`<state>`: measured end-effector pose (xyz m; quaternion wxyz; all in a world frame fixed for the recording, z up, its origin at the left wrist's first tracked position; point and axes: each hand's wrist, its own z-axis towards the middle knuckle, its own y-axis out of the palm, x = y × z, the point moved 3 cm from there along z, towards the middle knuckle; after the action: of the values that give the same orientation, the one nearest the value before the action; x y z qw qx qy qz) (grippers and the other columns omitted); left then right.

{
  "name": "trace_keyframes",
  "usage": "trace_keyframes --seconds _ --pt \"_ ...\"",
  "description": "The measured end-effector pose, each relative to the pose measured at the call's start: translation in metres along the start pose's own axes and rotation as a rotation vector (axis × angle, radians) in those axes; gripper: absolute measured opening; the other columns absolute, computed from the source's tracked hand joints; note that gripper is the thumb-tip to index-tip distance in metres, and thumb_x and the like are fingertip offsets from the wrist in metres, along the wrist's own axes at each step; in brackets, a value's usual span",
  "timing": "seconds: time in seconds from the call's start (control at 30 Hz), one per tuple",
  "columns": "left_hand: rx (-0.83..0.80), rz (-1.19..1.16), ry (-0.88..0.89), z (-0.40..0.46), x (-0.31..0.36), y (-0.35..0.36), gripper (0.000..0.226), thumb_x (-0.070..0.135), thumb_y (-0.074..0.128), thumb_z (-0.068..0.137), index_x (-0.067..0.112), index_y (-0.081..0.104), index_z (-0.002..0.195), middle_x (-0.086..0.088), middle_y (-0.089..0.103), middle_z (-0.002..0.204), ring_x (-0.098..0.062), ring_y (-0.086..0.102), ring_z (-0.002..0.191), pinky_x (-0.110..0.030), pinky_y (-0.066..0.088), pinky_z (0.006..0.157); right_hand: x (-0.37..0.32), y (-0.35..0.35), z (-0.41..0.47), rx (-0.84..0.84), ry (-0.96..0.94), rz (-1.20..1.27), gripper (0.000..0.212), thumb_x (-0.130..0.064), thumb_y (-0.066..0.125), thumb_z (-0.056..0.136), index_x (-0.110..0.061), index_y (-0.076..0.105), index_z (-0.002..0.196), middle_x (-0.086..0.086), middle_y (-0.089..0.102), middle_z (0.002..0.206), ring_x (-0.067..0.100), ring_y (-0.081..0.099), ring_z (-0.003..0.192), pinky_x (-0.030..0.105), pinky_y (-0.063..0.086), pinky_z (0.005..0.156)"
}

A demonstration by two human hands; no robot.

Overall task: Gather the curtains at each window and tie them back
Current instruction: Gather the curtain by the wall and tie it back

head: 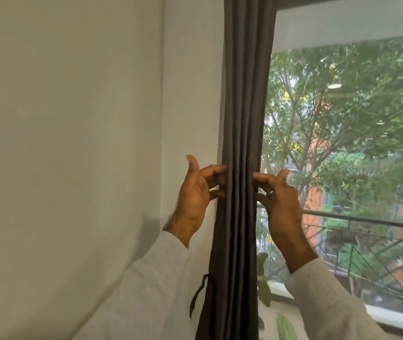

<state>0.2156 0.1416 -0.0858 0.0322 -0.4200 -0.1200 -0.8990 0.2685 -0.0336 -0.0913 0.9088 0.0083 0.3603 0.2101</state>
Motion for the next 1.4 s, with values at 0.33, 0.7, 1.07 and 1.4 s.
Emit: trace_keyframes --seconds 0.33,0.7,1.07,1.4 --pt "0.013 0.243 -0.009 -0.067 -0.080 -0.053 0.053 0.048 0.057 0.109 0.000 0.079 0.113 -0.017 0.080 0.105 -0.033 0.076 0.098 -0.045 0.064 0.085 0.071 -0.005 -0.090 0.093 0.002 -0.118 0.033 -0.033 0.055 0.107 -0.012 0.072 0.126 0.007 0.076 0.118 0.031 0.072 0.114 0.063 0.057 0.098" --pt "-0.045 0.163 -0.123 -0.127 -0.143 -0.073 0.029 0.033 0.072 0.098 0.009 0.082 0.110 -0.012 0.082 0.103 -0.035 0.078 0.097 -0.049 0.066 0.085 0.103 -0.004 -0.170 0.104 0.087 -0.158 0.036 -0.004 0.065 0.098 -0.018 0.064 0.131 0.002 0.079 0.112 0.018 0.076 0.103 0.026 0.060 0.087" --pt "-0.059 0.287 -0.035 -0.158 -0.143 -0.060 0.011 0.027 0.076 0.099 0.022 0.081 0.108 0.002 0.082 0.101 -0.021 0.079 0.094 -0.030 0.063 0.085 0.110 -0.009 -0.195 0.024 -0.084 -0.410 0.017 -0.003 0.068 0.097 -0.007 0.077 0.111 0.002 0.077 0.111 0.021 0.075 0.103 0.032 0.061 0.086" --pt "0.003 0.314 -0.054 -0.166 -0.138 -0.053 0.010 0.019 0.081 0.096 0.026 0.080 0.103 0.004 0.081 0.098 -0.018 0.079 0.092 -0.028 0.062 0.085 0.111 -0.014 -0.202 0.053 0.049 -0.402 0.025 0.000 0.075 0.093 -0.020 0.068 0.105 -0.016 0.076 0.097 0.010 0.078 0.087 0.030 0.064 0.069"
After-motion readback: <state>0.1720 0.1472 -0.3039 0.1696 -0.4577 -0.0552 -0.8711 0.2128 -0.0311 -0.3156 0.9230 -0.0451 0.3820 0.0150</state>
